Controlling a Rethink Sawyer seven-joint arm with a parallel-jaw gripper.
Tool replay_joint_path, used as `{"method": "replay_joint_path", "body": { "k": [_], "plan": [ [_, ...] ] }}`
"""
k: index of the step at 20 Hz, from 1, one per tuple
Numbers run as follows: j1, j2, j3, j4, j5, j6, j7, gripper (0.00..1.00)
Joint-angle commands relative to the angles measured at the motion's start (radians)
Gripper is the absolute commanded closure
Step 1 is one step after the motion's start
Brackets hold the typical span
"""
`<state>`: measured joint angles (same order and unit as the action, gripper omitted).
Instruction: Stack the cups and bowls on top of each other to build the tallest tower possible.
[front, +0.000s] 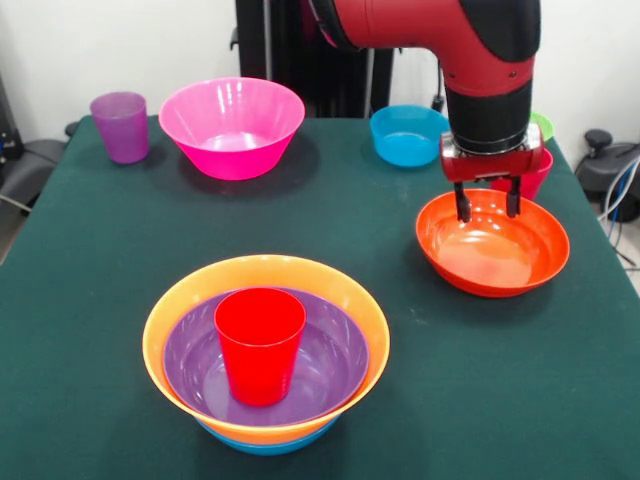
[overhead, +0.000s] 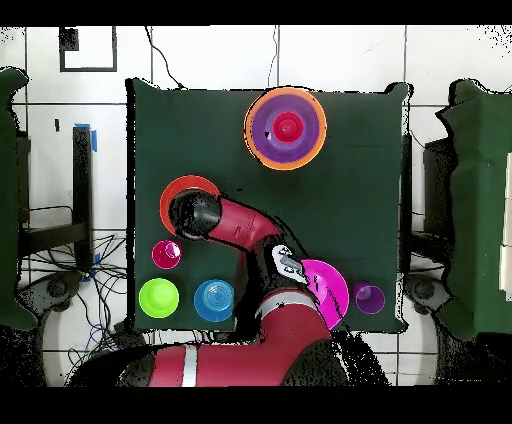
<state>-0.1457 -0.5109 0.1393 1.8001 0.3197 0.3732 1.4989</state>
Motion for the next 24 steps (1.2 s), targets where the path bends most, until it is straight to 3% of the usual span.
{"method": "replay_joint_path", "body": {
  "k": [1,4,9,12,17,24],
  "plan": [
    [-0.001,0.053,0.113,0.033,-0.06,-0.045,0.092,0.0],
    [0.056,-0.001,0.019,0.027,-0.092,0.021,0.106,0.0],
    [0.077,-0.165,-0.084,0.141,-0.149,0.151,0.106,0.0],
    [0.097,-0.218,-0.164,0.163,-0.195,0.21,0.108,0.0],
    [0.109,-0.261,-0.23,0.181,-0.254,0.269,0.104,0.0],
    [0.217,-0.241,-0.426,0.175,-0.35,0.23,0.216,0.0]
  ]
}}
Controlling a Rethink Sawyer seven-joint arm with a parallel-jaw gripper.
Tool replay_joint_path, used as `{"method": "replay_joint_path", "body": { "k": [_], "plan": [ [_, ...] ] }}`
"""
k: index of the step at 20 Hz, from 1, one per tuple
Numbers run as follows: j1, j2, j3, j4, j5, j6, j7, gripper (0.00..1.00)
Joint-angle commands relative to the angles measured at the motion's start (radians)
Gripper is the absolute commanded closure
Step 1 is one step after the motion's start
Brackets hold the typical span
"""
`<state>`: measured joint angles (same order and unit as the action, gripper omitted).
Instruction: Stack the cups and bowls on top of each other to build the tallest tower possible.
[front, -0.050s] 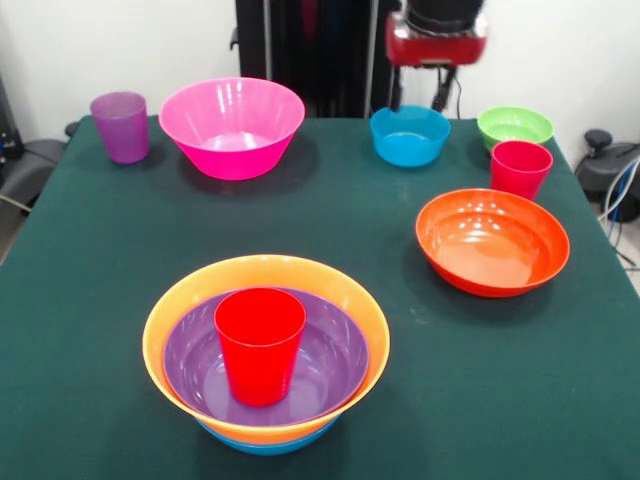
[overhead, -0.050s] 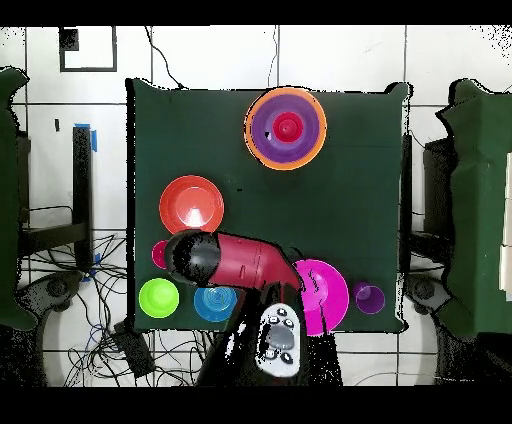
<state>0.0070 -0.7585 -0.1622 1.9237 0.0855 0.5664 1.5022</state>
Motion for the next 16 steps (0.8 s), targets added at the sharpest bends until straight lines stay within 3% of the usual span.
{"method": "replay_joint_path", "body": {
  "k": [1,9,16],
  "plan": [
    [0.077,0.014,-0.153,0.051,-0.129,0.023,0.224,0.0],
    [0.121,0.139,-0.236,0.009,-0.183,-0.104,0.276,0.0],
    [0.2,0.235,-0.349,-0.014,-0.222,-0.201,0.373,0.0]
  ]
}}
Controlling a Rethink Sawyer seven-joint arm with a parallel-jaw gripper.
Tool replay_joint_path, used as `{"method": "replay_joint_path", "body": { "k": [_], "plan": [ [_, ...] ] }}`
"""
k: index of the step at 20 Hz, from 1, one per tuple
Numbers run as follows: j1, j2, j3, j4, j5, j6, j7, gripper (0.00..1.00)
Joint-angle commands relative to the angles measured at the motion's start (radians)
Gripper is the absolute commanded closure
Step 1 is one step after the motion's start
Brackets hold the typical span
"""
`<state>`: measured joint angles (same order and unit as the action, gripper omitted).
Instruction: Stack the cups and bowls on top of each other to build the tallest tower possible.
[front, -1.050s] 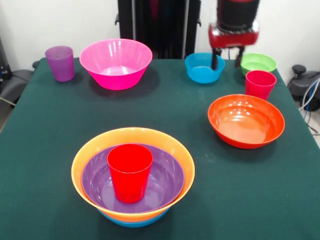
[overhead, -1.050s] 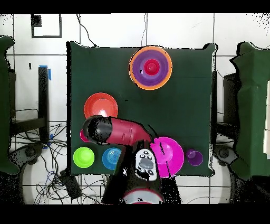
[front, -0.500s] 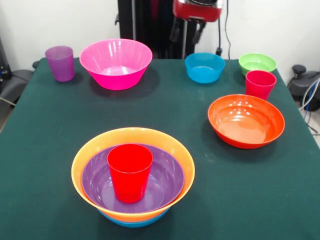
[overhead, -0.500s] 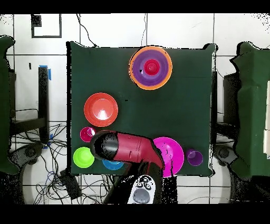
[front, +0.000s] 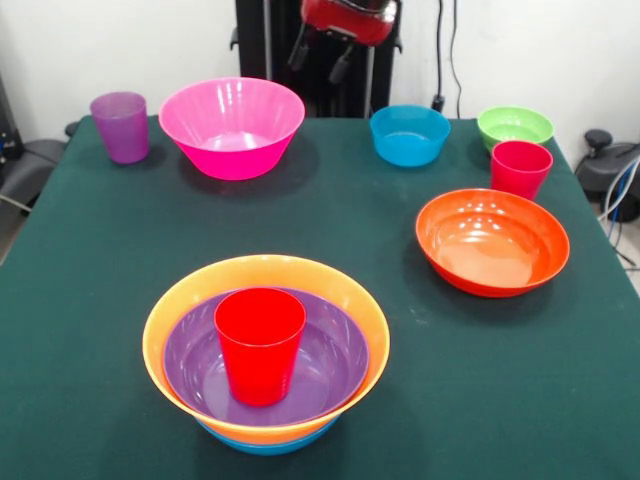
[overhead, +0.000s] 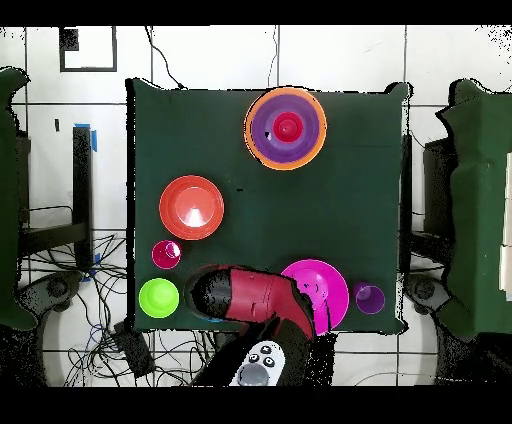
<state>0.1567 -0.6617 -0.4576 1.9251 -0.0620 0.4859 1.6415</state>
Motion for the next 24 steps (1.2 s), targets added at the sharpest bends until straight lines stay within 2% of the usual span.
{"method": "replay_joint_path", "body": {
  "k": [1,8,11,17,24],
  "plan": [
    [0.059,0.15,-0.063,-0.015,-0.076,-0.134,0.244,0.0],
    [0.092,0.255,-0.116,-0.048,-0.04,-0.221,0.334,0.0],
    [0.091,0.272,-0.117,-0.039,-0.028,-0.248,0.355,0.0],
    [0.048,0.256,-0.059,0.003,-0.008,-0.288,0.379,0.0],
    [0.007,0.216,0.014,0.04,0.011,-0.283,0.387,0.0]
  ]
}}
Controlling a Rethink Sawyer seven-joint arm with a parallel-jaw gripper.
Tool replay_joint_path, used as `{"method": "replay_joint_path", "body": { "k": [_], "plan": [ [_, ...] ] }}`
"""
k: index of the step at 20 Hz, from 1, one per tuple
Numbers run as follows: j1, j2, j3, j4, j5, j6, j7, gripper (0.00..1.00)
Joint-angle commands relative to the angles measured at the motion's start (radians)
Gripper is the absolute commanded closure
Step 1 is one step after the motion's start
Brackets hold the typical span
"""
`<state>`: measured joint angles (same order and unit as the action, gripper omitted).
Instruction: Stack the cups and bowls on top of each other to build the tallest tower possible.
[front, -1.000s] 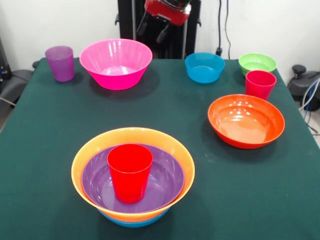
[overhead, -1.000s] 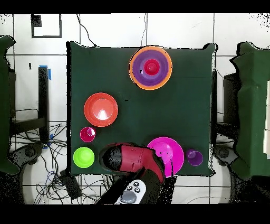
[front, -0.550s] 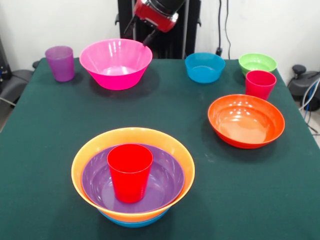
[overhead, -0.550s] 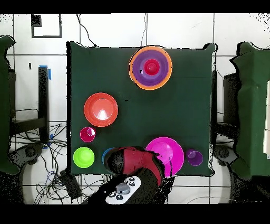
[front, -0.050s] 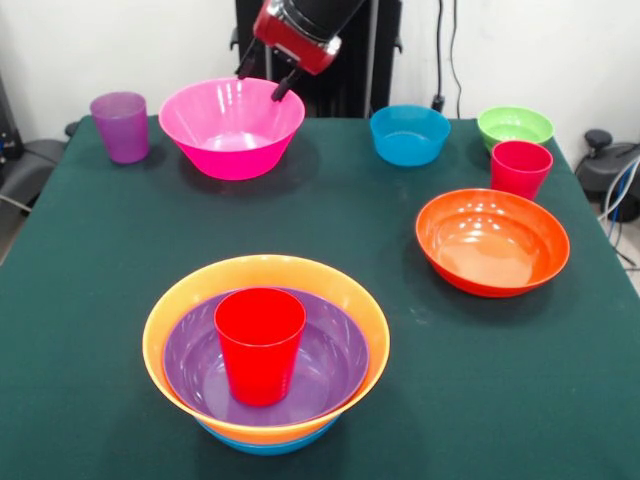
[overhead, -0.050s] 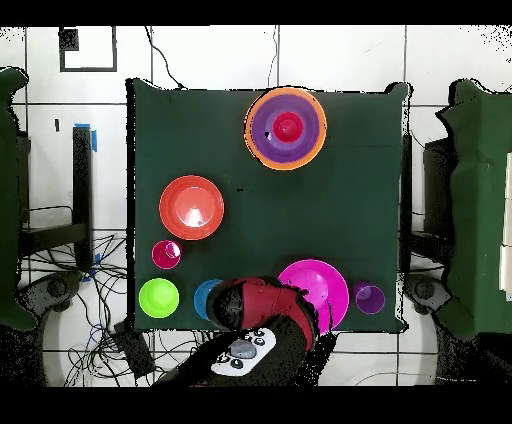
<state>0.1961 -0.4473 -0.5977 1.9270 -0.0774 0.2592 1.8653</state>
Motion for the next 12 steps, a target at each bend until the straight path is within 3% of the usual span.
{"method": "replay_joint_path", "body": {
  "k": [1,12],
  "plan": [
    [-0.033,-0.004,0.158,0.041,0.026,-0.05,0.162,0.0],
    [-0.023,-0.044,0.167,0.043,0.029,0.008,0.15,0.0]
  ]
}}
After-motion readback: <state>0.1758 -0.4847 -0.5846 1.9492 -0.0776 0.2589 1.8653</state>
